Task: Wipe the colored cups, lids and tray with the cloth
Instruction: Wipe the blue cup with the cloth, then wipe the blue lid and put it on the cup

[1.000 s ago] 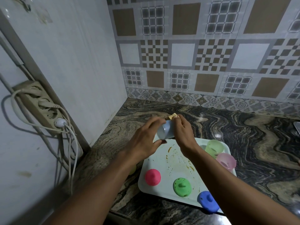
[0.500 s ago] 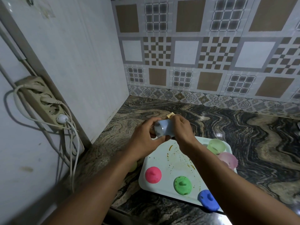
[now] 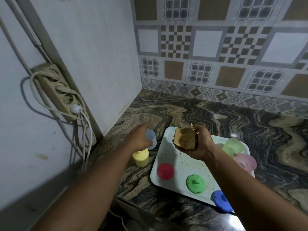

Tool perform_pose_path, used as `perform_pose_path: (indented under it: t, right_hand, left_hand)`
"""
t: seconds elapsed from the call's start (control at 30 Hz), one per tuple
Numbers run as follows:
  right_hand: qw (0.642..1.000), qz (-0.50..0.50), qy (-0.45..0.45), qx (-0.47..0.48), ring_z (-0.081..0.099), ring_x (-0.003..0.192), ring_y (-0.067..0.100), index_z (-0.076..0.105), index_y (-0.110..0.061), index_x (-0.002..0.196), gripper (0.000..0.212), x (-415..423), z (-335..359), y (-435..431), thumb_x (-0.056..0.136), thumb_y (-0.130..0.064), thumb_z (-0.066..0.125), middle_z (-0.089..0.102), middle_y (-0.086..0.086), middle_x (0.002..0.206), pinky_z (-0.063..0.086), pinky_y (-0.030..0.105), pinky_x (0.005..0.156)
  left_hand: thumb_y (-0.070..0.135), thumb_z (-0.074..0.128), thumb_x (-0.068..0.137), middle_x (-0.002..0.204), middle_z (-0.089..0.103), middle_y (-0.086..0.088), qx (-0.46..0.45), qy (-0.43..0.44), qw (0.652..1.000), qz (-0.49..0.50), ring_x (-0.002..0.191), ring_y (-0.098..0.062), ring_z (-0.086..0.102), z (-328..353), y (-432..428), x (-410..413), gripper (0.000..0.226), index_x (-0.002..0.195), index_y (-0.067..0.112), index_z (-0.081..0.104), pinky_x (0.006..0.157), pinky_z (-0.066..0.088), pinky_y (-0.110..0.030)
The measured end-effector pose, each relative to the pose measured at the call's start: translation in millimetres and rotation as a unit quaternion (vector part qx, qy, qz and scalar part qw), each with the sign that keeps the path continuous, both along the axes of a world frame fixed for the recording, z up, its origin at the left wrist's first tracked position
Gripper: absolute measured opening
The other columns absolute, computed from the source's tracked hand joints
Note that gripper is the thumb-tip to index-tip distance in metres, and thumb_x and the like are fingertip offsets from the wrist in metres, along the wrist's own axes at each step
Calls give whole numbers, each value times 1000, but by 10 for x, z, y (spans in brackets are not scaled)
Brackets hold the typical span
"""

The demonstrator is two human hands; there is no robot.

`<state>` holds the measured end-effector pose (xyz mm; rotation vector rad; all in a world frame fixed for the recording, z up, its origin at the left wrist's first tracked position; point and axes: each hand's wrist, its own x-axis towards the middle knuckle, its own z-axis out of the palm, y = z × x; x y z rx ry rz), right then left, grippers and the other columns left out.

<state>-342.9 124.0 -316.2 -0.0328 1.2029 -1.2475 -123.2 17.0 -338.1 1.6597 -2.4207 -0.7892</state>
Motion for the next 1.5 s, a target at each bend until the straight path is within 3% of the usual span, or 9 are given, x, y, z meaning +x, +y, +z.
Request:
perform_pose_path:
  t: [0.13, 0.67, 0.8, 0.87, 0.97, 1.1, 1.27, 1.43, 1.5]
  right_hand:
    - [1000, 17, -7, -9, 64, 104, 43, 71, -4, 96, 56, 51, -90, 33, 100, -52, 44, 73, 21, 97, 52, 53, 93]
    - [999, 38, 20, -17, 62, 106, 39, 71, -2, 104, 59, -105, -181, 128, 93, -58, 55, 66, 22, 106, 50, 49, 100]
    - [998, 41, 49, -27, 69, 98, 38, 65, -3, 111, 35, -174, -69, 244, 92, -32, 64, 69, 22, 103, 57, 45, 86]
    - [994, 63, 84, -29, 69, 75, 33, 61, -5, 93, 17, -247, -2, 338, 94, -20, 53, 67, 17, 81, 57, 40, 79]
    - [980, 150, 106, -79, 30, 50, 19, 31, -17, 66, 23, -390, 106, 492, 86, -16, 42, 28, 5, 58, 37, 30, 63]
    - [970, 196, 105, -102, 22, 44, 14, 19, -19, 65, 26, -625, 114, 728, 84, -10, 36, 22, 0, 56, 15, 30, 57]
    - [962, 121, 243, -20, 70, 74, 38, 64, -1, 88, 15, -913, 8, 1236, 87, -6, 50, 69, 21, 81, 60, 44, 70]
    - [953, 144, 260, -63, 38, 51, 13, 53, -13, 70, 28, -1123, -189, 1659, 89, 6, 44, 40, 7, 66, 29, 27, 52]
    - [943, 143, 295, -52, 52, 54, 21, 67, 3, 83, 21, -1204, -330, 1768, 93, 2, 48, 55, 15, 71, 42, 31, 53]
  left_hand:
    - [35, 77, 84, 157, 33, -12, 16, -24, 1000, -2, 138, -32, 40, -124, -61, -6, 87, 154, 17, 28, 104, 44, -45]
    - [46, 76, 81, 155, 33, -10, -14, -67, 998, 7, 136, -36, 40, -238, -205, -59, 89, 152, 21, 29, 103, 44, -51]
    - [50, 71, 83, 153, 32, -7, -79, -39, 996, 17, 137, -36, 37, -114, -86, -98, 81, 150, 25, 33, 103, 42, -55]
    - [46, 70, 85, 143, 43, -6, -121, -6, 993, 1, 130, -33, 44, 1, 79, -217, 66, 142, 24, 45, 100, 44, -50]
    - [40, 72, 85, 117, 59, -2, -111, 66, 990, -63, 109, -23, 58, 150, 457, -478, 41, 120, 22, 62, 90, 51, -41]
    - [37, 73, 84, 105, 66, 4, -41, 81, 984, -155, 97, -17, 64, 176, 1052, -871, 29, 109, 24, 69, 82, 53, -32]
    - [36, 71, 86, 110, 66, 6, 21, 0, 970, -240, 99, -18, 60, -47, 1638, -1333, 33, 119, 32, 66, 85, 52, -34]
    - [17, 62, 89, 119, 65, 1, 15, -45, 957, -285, 107, -23, 60, -238, 1946, -1542, 39, 124, 35, 63, 85, 52, -36]
    - [16, 61, 89, 117, 66, -1, 0, -77, 950, -303, 106, -26, 61, -269, 2000, -1582, 39, 124, 34, 65, 81, 54, -38]
